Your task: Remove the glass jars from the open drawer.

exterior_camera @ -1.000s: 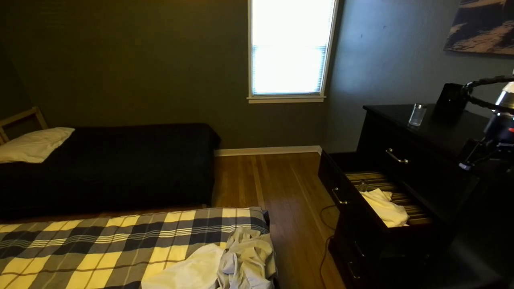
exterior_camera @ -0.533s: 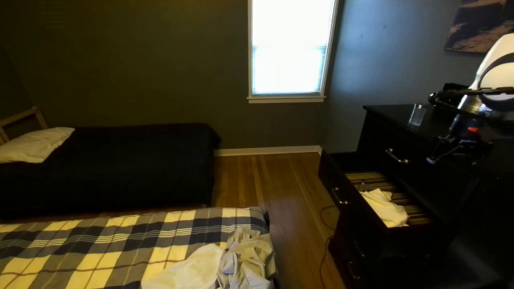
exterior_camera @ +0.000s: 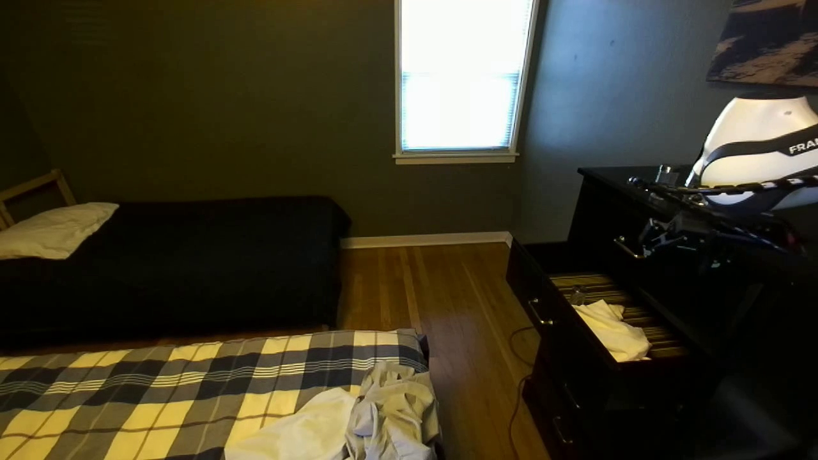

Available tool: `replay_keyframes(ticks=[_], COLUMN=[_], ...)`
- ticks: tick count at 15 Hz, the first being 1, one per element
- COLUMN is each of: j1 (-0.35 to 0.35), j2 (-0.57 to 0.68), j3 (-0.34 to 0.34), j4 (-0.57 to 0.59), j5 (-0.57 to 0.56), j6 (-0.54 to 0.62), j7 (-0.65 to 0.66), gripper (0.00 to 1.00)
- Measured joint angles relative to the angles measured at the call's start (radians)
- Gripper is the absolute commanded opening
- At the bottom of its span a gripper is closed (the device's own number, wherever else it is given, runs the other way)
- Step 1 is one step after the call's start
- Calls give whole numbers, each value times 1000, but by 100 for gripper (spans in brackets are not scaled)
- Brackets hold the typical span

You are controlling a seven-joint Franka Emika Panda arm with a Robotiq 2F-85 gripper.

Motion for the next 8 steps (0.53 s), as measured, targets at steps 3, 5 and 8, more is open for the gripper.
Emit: replay_keyframes(ticks=[3, 5, 8], j1=[-9, -9, -9], j2=[105, 163, 197], j3=[19, 22, 22], j4=[46, 70, 91], j5=[-57, -117, -133], j6=[127, 203, 217], j7=[148, 209, 226], gripper=[100, 100, 100])
